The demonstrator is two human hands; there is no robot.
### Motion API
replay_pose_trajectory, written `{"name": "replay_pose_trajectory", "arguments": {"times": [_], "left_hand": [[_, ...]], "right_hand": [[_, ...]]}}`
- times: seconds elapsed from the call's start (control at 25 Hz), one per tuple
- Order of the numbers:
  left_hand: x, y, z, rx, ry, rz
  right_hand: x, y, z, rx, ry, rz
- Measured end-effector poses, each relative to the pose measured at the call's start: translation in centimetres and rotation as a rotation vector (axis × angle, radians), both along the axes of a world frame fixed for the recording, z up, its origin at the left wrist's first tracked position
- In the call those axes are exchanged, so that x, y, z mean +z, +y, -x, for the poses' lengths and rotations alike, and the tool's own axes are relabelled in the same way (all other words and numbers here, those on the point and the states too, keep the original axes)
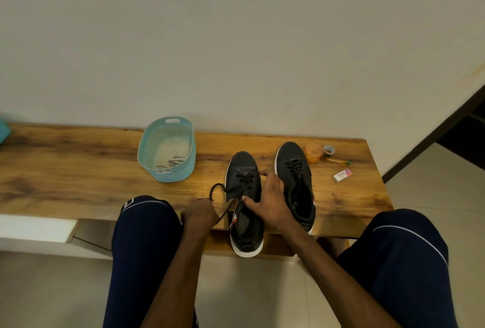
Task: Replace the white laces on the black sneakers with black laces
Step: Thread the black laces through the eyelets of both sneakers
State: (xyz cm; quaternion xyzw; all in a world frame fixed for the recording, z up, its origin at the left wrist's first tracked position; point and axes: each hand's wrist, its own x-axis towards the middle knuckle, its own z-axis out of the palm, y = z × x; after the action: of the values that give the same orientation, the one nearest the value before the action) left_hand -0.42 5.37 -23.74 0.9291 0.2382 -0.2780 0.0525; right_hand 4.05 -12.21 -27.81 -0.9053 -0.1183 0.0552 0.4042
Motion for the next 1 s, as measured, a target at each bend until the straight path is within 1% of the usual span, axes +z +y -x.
{"name": "replay_pose_trajectory", "arguments": {"times": [0.04, 0.12, 0.2, 0.28, 0.4, 0.48, 0.56, 0.64, 0.68, 0.72, 0.76, 0.8, 0.92, 1.0], "left_hand": [[-0.2, -0.2, 0.0, 0.003, -0.024, -0.021], [-0.3, -0.7, -0.2, -0.004, -0.145, -0.036], [-0.4, -1.4, -0.6, -0.071, -0.307, -0.011], [-0.5, -1.9, -1.1, -0.151, -0.414, 0.017], [-0.5, -2.3, -1.7, -0.195, -0.457, -0.024], [-0.5, -2.5, -1.9, -0.181, -0.499, -0.008], [0.1, -2.3, -2.2, -0.095, -0.566, 0.133], [1.2, -1.4, -2.9, 0.031, -0.585, 0.354], [1.8, -0.9, -3.2, 0.067, -0.585, 0.424], [2.4, -0.6, -3.2, 0.072, -0.588, 0.441], [2.8, -0.4, -3.2, 0.052, -0.588, 0.416], [3.0, -0.2, -3.1, 0.014, -0.586, 0.349], [3.3, 0.4, -2.5, -0.078, -0.593, 0.025], [3.5, 0.9, -2.2, -0.096, -0.585, -0.071]], "right_hand": [[0.0, 0.0, 0.0, 0.001, -0.004, 0.002], [0.1, 0.1, 0.1, 0.000, -0.006, 0.001], [0.2, 0.1, 0.1, -0.002, -0.010, 0.009], [0.2, 0.1, 0.1, -0.004, -0.019, 0.021], [0.1, 0.1, 0.3, 0.005, -0.029, 0.032], [0.1, 0.1, 0.4, 0.015, -0.038, 0.039], [0.1, 0.0, 0.3, 0.020, -0.039, 0.043], [0.0, 0.0, 0.2, 0.014, -0.034, 0.043], [0.0, 0.0, 0.2, 0.009, -0.028, 0.040], [0.0, 0.0, 0.2, 0.005, -0.023, 0.037], [0.0, 0.0, 0.3, 0.002, -0.019, 0.036], [0.0, 0.0, 0.3, 0.000, -0.019, 0.036], [0.1, 0.1, 0.4, -0.001, -0.012, 0.033], [0.1, 0.0, 0.3, -0.003, -0.007, 0.029]]}}
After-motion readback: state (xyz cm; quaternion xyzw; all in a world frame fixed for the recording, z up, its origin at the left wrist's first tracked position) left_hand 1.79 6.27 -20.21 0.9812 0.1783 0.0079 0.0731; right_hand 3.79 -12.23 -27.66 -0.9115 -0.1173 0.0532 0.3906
